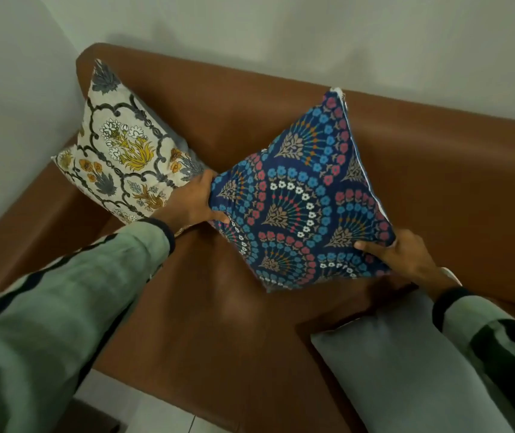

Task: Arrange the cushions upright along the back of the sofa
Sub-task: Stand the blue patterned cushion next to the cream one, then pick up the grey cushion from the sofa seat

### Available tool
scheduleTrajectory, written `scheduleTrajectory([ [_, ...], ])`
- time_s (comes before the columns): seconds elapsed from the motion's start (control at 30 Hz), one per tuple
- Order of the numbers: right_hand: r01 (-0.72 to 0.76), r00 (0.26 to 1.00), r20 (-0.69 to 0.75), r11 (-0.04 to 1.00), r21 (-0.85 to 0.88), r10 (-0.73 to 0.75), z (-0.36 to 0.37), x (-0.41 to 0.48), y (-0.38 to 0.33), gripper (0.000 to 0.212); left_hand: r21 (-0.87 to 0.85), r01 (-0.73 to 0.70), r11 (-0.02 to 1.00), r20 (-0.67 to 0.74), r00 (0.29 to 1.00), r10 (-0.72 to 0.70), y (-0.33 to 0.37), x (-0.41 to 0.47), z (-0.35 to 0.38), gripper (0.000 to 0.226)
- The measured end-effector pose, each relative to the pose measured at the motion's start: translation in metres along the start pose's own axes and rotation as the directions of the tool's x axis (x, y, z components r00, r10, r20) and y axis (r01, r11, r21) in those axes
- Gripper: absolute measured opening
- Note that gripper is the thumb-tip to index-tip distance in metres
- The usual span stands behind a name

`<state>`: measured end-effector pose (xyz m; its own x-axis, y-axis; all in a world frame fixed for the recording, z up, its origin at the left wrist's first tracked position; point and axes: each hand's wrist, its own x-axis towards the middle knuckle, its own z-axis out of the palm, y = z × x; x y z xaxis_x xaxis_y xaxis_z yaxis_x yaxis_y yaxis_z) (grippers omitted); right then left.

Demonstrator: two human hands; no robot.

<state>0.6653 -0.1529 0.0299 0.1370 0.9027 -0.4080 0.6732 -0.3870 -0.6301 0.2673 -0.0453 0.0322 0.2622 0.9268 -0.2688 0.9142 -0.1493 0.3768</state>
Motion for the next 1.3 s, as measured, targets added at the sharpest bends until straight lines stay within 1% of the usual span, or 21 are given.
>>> scheduleTrajectory([
  [0.07, 0.031, 0.998, -0.046, 0.998, -0.055, -0.034, -0.004, 0.008, 0.0, 0.08, 0.006, 0.017, 1.0, -0.064, 0.998, -0.017, -0.004, 0.003, 0.008, 0.093],
  [0.17, 0.048, 0.999, 0.008, 0.988, -0.147, -0.048, -0.009, 0.019, -0.001, 0.079, 0.091, 0.065, 0.994, -0.042, 0.997, -0.062, -0.012, 0.008, 0.019, 0.102],
  [0.27, 0.007, 0.999, 0.032, 0.966, -0.257, 0.002, -0.011, 0.029, -0.004, 0.076, 0.22, 0.091, 0.971, -0.041, 0.996, -0.084, -0.015, 0.013, 0.027, 0.106],
  [0.37, -0.039, 0.999, -0.038, 0.957, -0.288, 0.03, -0.007, 0.032, 0.002, 0.078, 0.324, 0.108, 0.94, -0.142, 0.988, -0.064, -0.005, 0.002, 0.037, 0.107],
  [0.43, -0.028, 0.996, -0.085, 0.954, -0.297, 0.003, -0.003, 0.03, 0.008, 0.083, 0.362, 0.103, 0.926, -0.219, 0.975, -0.022, 0.001, -0.013, 0.045, 0.105],
  [0.53, -0.005, 0.985, -0.163, 0.952, -0.306, -0.047, -0.006, 0.019, 0.027, 0.095, 0.38, 0.066, 0.923, -0.318, 0.946, 0.063, 0.015, -0.042, 0.064, 0.093],
  [0.63, -0.001, 0.966, -0.247, 0.947, -0.321, -0.082, -0.019, -0.001, 0.063, 0.092, 0.386, 0.053, 0.921, -0.351, 0.932, 0.093, 0.043, -0.071, 0.089, 0.085],
  [0.7, 0.003, 0.971, -0.223, 0.934, -0.357, -0.088, -0.033, -0.02, 0.098, 0.084, 0.394, -0.004, 0.919, -0.3, 0.945, 0.132, 0.065, -0.088, 0.111, 0.085],
  [0.77, 0.046, 0.988, -0.113, 0.902, -0.43, -0.104, -0.049, -0.051, 0.137, 0.081, 0.424, -0.113, 0.898, -0.202, 0.955, 0.216, 0.088, -0.102, 0.138, 0.097],
  [0.83, 0.113, 0.993, 0.08, 0.839, -0.532, -0.083, -0.067, -0.095, 0.19, 0.088, 0.439, -0.267, 0.858, -0.056, 0.945, 0.322, 0.12, -0.119, 0.175, 0.12],
  [0.87, 0.152, 0.983, 0.175, 0.807, -0.57, -0.061, -0.071, -0.119, 0.216, 0.091, 0.429, -0.335, 0.839, 0.026, 0.933, 0.359, 0.133, -0.129, 0.194, 0.127],
  [0.93, 0.209, 0.953, 0.304, 0.742, -0.637, -0.007, -0.072, -0.165, 0.27, 0.1, 0.417, -0.427, 0.802, 0.128, 0.902, 0.413, 0.158, -0.142, 0.228, 0.129],
  [0.97, 0.218, 0.948, 0.318, 0.724, -0.655, 0.002, -0.071, -0.189, 0.301, 0.107, 0.396, -0.453, 0.799, 0.171, 0.891, 0.421, 0.172, -0.146, 0.248, 0.128],
  [1.0, 0.23, 0.953, 0.301, 0.709, -0.667, -0.025, -0.065, -0.203, 0.317, 0.114, 0.382, -0.461, 0.801, 0.221, 0.887, 0.405, 0.178, -0.15, 0.256, 0.128],
  [1.07, 0.197, 0.974, 0.222, 0.684, -0.702, -0.052, -0.054, -0.223, 0.358, 0.12, 0.367, -0.491, 0.79, 0.319, 0.864, 0.388, 0.192, -0.157, 0.29, 0.13],
  [1.13, 0.155, 0.985, 0.165, 0.665, -0.731, -0.047, -0.038, -0.229, 0.387, 0.114, 0.37, -0.498, 0.784, 0.372, 0.853, 0.366, 0.204, -0.158, 0.329, 0.136],
  [1.17, 0.13, 0.99, 0.128, 0.668, -0.733, -0.052, -0.029, -0.227, 0.393, 0.106, 0.376, -0.482, 0.792, 0.354, 0.864, 0.357, 0.207, -0.157, 0.345, 0.134],
  [1.2, 0.121, 0.993, 0.086, 0.669, -0.734, -0.085, -0.015, -0.221, 0.402, 0.095, 0.373, -0.458, 0.807, 0.33, 0.878, 0.346, 0.209, -0.157, 0.359, 0.123],
  [1.23, 0.104, 0.993, 0.041, 0.668, -0.737, -0.109, -0.007, -0.213, 0.402, 0.087, 0.376, -0.422, 0.825, 0.285, 0.9, 0.33, 0.21, -0.158, 0.368, 0.107],
  [1.27, 0.088, 0.992, 0.006, 0.675, -0.733, -0.124, -0.001, -0.202, 0.401, 0.083, 0.365, -0.386, 0.847, 0.236, 0.919, 0.317, 0.212, -0.157, 0.373, 0.094],
  [1.3, 0.062, 0.996, -0.001, 0.693, -0.718, -0.09, 0.002, -0.194, 0.399, 0.081, 0.328, -0.346, 0.879, 0.185, 0.936, 0.299, 0.213, -0.157, 0.377, 0.086],
])
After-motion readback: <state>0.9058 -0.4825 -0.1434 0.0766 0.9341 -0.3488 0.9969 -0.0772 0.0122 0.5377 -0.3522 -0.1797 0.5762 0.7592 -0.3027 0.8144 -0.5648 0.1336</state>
